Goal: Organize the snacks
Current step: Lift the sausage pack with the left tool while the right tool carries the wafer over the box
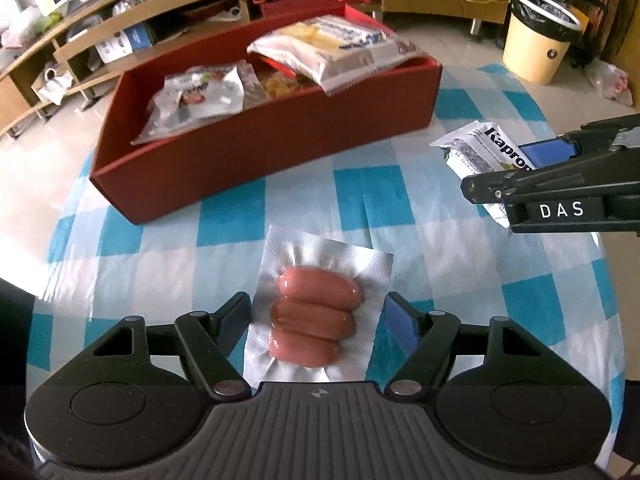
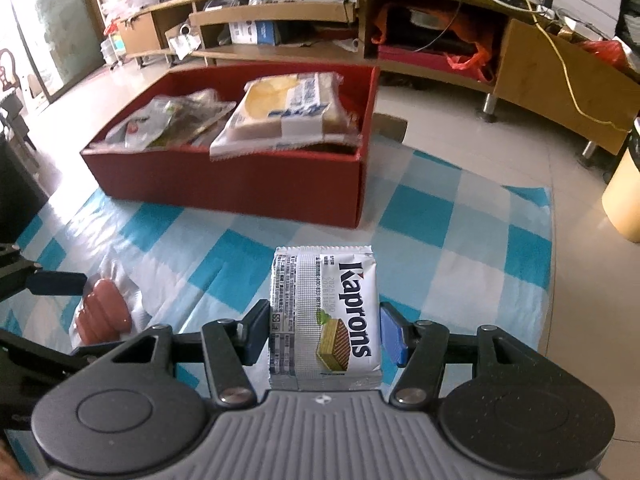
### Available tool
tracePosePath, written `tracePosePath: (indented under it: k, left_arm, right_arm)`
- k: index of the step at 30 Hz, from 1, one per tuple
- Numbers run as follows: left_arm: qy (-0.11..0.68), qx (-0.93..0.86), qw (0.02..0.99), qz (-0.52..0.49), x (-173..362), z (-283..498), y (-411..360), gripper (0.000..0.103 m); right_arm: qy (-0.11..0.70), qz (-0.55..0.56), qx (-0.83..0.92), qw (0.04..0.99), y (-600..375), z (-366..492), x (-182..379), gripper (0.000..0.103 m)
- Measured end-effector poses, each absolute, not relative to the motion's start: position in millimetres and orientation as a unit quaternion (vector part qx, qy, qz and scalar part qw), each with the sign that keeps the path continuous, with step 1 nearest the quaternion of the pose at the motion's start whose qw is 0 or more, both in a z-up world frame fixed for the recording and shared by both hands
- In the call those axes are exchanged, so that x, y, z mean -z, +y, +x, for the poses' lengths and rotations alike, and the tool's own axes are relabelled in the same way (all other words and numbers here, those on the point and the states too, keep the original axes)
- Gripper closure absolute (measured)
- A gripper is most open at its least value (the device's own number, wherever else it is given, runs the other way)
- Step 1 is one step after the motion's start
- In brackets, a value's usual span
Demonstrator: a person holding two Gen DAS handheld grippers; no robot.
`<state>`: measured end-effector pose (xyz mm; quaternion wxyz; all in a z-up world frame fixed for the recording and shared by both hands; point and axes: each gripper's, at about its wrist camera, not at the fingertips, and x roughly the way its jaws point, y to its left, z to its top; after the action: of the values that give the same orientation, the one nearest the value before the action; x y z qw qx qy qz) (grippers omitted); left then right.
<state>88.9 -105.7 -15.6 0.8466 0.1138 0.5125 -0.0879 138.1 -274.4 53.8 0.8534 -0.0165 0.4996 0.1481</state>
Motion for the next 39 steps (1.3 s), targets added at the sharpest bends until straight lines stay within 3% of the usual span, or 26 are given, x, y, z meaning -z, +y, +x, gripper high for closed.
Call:
tracePosePath:
  k: [39]
  left_arm:
    - [0.440, 0.051, 0.895, 0.058, -45.4, 128.5, -82.7, 0.025]
  right_arm:
    - [0.410, 0.030, -0.148, 0.899, -271.2, 174.1, -107.2, 0.047]
